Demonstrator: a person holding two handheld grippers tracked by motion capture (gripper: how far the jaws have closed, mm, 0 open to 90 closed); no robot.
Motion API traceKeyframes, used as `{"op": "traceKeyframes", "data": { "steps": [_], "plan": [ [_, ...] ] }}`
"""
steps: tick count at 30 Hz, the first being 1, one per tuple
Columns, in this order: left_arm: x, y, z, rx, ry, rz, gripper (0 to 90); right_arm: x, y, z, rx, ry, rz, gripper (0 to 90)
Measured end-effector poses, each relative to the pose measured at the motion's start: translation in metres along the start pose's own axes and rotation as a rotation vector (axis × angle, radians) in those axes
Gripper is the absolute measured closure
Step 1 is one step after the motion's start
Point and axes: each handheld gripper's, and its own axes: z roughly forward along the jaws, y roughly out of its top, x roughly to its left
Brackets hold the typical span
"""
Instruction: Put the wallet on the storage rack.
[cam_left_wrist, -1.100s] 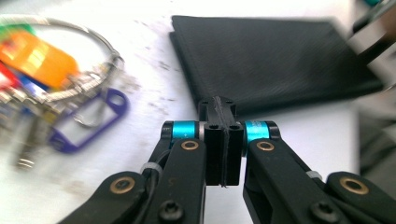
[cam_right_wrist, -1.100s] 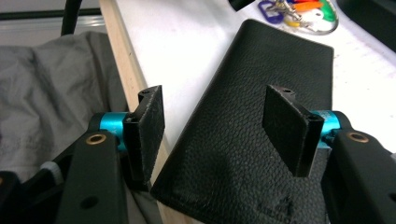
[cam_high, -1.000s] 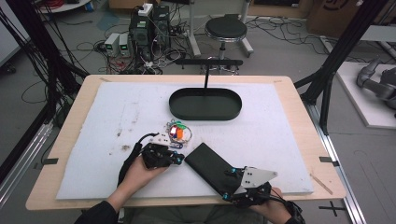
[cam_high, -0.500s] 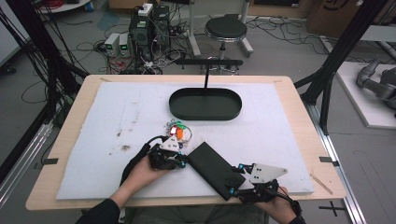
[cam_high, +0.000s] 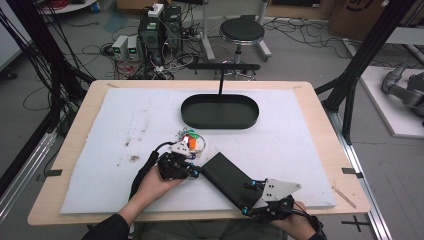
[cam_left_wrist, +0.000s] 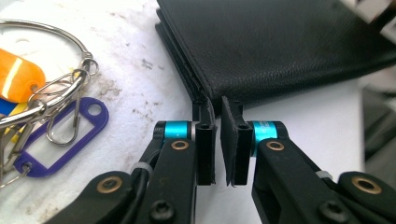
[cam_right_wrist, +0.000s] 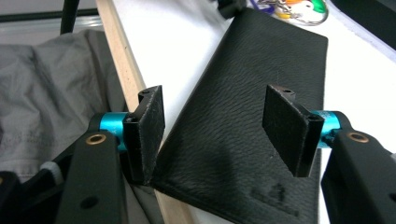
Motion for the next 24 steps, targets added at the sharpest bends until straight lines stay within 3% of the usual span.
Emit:
{"op": "traceKeyframes", "data": {
  "steps": [4,7,10,11,12,15,16,18,19,21,24],
  "plan": [
    [0.003,0.0,-0.004,-0.032,-0.01,-0.043,90.0,0.003,0.0,0.002,0.016,-0.002,-0.025,37.1],
    [0.003,0.0,-0.003,-0.034,0.004,-0.032,90.0,0.005,-0.001,0.004,0.034,0.002,-0.054,35.9],
    [0.0,-0.001,0.001,-0.023,0.008,0.08,89.7,0.006,-0.001,0.004,0.039,-0.004,-0.062,35.9],
    [-0.001,-0.001,0.003,-0.006,0.016,0.113,85.8,0.006,-0.001,0.002,0.03,-0.007,-0.059,35.8],
    [-0.001,-0.002,0.006,0.004,0.005,0.124,76.9,0.004,0.0,0.0,0.021,-0.012,-0.05,35.8],
    [-0.003,-0.003,0.014,0.055,0.016,0.165,61.6,-0.001,-0.002,-0.006,-0.003,-0.023,-0.01,35.8],
    [-0.004,-0.002,0.014,0.055,0.025,0.177,61.3,-0.003,-0.002,-0.008,-0.011,-0.029,0.002,35.8],
    [-0.006,-0.001,0.015,0.064,0.053,0.205,65.1,-0.007,-0.003,-0.013,-0.029,-0.037,0.023,35.8],
    [-0.006,-0.001,0.014,0.059,0.059,0.208,72.5,-0.008,-0.003,-0.014,-0.037,-0.038,0.028,35.6],
    [-0.003,-0.001,0.013,0.059,0.052,0.171,79.3,-0.009,-0.003,-0.017,-0.043,-0.035,0.028,34.3],
    [-0.004,0.0,0.013,0.06,0.059,0.167,81.8,-0.005,-0.003,-0.017,-0.03,-0.022,-0.003,31.8]
  ]
}}
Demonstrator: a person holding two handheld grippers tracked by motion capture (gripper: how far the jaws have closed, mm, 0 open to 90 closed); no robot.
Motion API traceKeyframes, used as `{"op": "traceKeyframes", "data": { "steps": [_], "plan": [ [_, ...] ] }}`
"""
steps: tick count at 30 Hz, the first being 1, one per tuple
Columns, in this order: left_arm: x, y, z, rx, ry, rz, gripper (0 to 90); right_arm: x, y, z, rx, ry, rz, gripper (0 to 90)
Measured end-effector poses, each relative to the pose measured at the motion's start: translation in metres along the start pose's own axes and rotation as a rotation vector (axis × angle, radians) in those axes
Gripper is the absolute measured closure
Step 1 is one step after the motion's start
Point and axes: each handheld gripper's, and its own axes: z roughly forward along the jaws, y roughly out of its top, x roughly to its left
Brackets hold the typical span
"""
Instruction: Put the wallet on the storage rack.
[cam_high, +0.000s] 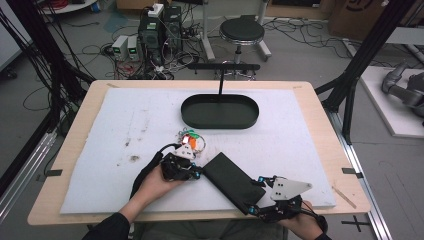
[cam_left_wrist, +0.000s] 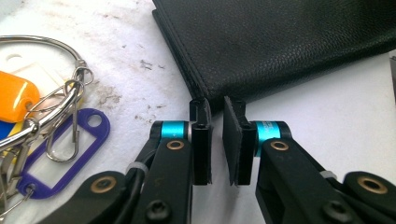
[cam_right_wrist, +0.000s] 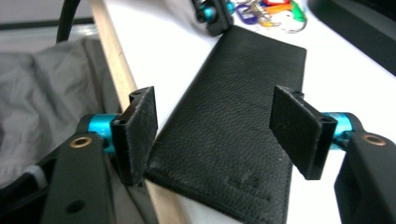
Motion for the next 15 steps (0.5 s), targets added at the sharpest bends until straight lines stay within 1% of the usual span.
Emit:
{"op": "traceKeyframes", "data": {
  "steps": [1,3,4,5,6,7,9,10,11,13,15],
  "plan": [
    [0.0,0.001,-0.001,0.006,-0.002,-0.001,82.0,0.002,-0.001,0.001,0.011,0.011,-0.017,31.1],
    [0.002,0.001,0.0,-0.003,-0.015,-0.025,82.3,0.006,-0.002,0.005,0.039,0.026,-0.055,30.0],
    [0.002,0.0,0.0,-0.008,-0.019,-0.044,82.5,0.008,-0.002,0.009,0.059,0.035,-0.078,28.9],
    [0.003,0.0,0.0,-0.007,-0.025,-0.046,82.6,0.011,-0.003,0.012,0.079,0.042,-0.109,29.0],
    [0.003,0.0,-0.001,-0.011,-0.029,-0.056,82.7,0.014,-0.003,0.015,0.102,0.045,-0.14,29.0],
    [0.003,0.0,-0.001,-0.012,-0.03,-0.057,82.9,0.018,-0.003,0.018,0.122,0.047,-0.175,29.0],
    [0.004,0.0,-0.001,-0.016,-0.036,-0.063,83.0,0.02,-0.004,0.021,0.147,0.037,-0.21,30.0],
    [0.004,0.0,-0.001,-0.017,-0.038,-0.066,83.1,0.021,-0.004,0.022,0.164,0.024,-0.225,31.7],
    [0.004,0.0,-0.002,-0.015,-0.042,-0.069,83.0,0.022,-0.005,0.023,0.175,0.022,-0.238,34.2],
    [0.004,0.0,-0.002,-0.015,-0.048,-0.073,83.0,0.021,-0.006,0.023,0.174,0.008,-0.249,37.7],
    [0.004,0.0,-0.002,-0.012,-0.052,-0.072,83.0,0.019,-0.007,0.022,0.176,0.01,-0.247,39.3]
  ]
}}
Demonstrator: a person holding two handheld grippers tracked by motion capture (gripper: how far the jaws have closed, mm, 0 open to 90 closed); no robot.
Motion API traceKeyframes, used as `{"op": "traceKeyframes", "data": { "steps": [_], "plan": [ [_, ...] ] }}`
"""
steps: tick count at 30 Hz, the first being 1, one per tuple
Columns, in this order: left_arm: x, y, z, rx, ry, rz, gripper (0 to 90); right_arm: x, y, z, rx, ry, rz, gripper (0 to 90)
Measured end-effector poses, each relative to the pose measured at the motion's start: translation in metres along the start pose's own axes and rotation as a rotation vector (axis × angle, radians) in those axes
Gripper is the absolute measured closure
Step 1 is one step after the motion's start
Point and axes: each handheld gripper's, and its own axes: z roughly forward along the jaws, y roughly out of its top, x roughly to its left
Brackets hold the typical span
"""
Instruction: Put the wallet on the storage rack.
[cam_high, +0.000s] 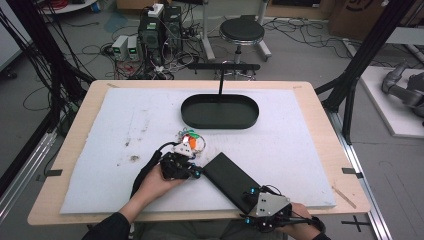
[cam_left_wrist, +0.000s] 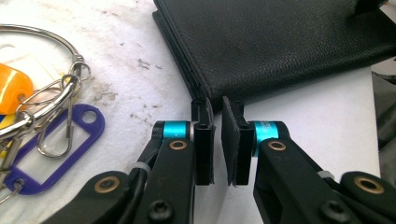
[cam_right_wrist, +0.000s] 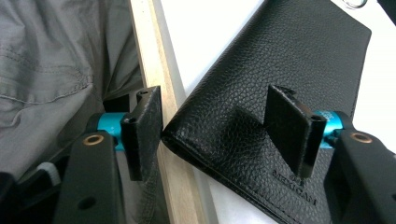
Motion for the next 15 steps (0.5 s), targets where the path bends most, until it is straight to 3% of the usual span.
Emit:
{"op": "traceKeyframes", "data": {
  "steps": [3,6,10,11,12,15],
  "plan": [
    [0.0,0.0,0.0,-0.003,-0.004,-0.013,83.1,-0.001,-0.001,-0.002,0.001,0.0,-0.021,47.3],
    [0.002,-0.002,0.0,-0.007,-0.014,-0.025,83.3,-0.004,-0.003,-0.007,0.001,-0.018,-0.029,61.6],
    [0.001,-0.002,0.001,-0.007,-0.03,-0.017,84.1,-0.012,-0.008,-0.013,0.001,-0.046,0.019,78.8],
    [0.001,-0.002,0.002,-0.01,-0.031,-0.021,84.5,-0.014,-0.008,-0.015,-0.007,-0.055,0.029,90.0],
    [0.0,-0.002,0.002,-0.009,-0.026,-0.014,84.5,-0.014,-0.009,-0.015,-0.009,-0.086,0.041,90.0],
    [0.0,-0.002,0.002,-0.006,-0.03,-0.015,84.2,-0.02,-0.01,-0.015,-0.014,-0.11,0.08,90.0]
  ]
}}
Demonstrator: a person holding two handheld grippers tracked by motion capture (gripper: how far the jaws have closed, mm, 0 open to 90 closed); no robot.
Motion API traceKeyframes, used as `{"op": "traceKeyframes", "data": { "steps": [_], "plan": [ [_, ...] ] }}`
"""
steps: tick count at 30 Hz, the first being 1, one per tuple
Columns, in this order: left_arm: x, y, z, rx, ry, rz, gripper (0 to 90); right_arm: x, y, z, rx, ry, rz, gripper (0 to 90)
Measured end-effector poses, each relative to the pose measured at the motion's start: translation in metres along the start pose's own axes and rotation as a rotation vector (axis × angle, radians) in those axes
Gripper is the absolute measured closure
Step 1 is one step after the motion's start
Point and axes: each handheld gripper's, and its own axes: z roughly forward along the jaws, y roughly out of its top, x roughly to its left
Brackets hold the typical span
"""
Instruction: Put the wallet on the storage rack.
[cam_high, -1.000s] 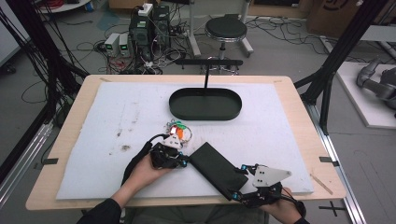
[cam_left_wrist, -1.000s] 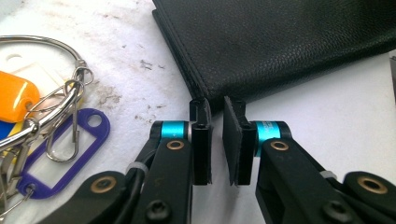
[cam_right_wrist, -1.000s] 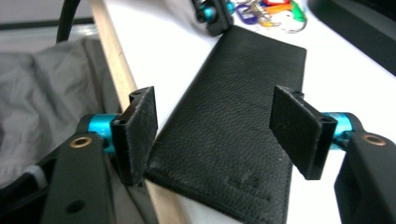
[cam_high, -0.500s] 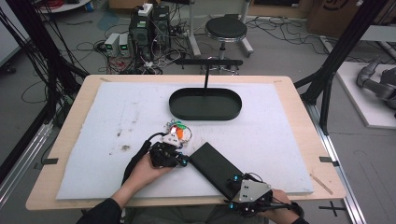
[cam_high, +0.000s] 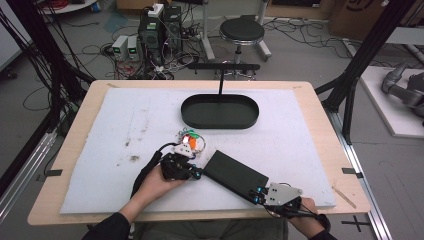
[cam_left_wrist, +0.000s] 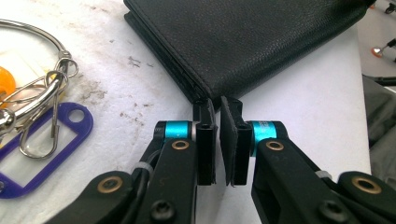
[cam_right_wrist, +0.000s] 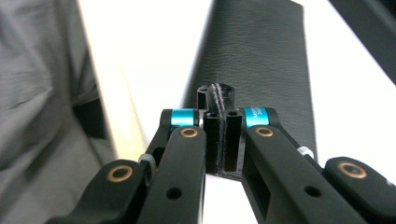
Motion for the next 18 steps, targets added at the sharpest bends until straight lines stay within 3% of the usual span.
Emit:
{"op": "traceKeyframes", "data": {
  "steps": [1,3,4,7,9,12,14,18],
  "plan": [
    [-0.001,0.0,0.0,0.0,0.003,0.003,84.0,-0.001,-0.001,-0.001,-0.005,-0.005,0.007,90.0],
    [-0.001,0.0,0.0,-0.001,0.006,0.004,83.4,-0.001,-0.003,-0.003,-0.046,0.013,0.021,65.2],
    [0.0,0.0,0.0,0.001,0.005,0.007,83.1,0.0,-0.003,-0.004,-0.048,0.034,0.015,58.6],
    [0.0,0.0,0.0,-0.002,0.006,0.005,82.5,0.007,-0.004,0.003,0.018,0.036,-0.041,57.5],
    [0.0,0.0,0.0,-0.004,0.007,0.009,82.4,0.01,-0.005,0.004,0.024,0.005,-0.072,57.9],
    [0.001,0.0,0.001,-0.001,0.002,0.01,82.5,0.007,-0.005,0.004,0.039,-0.019,-0.051,48.4],
    [0.001,-0.001,0.001,-0.004,-0.004,0.006,82.5,0.008,-0.007,0.006,0.065,-0.021,-0.063,45.4],
    [0.001,-0.001,0.002,-0.01,-0.008,0.005,82.9,0.008,-0.008,0.007,0.062,-0.031,-0.075,49.8]
  ]
}}
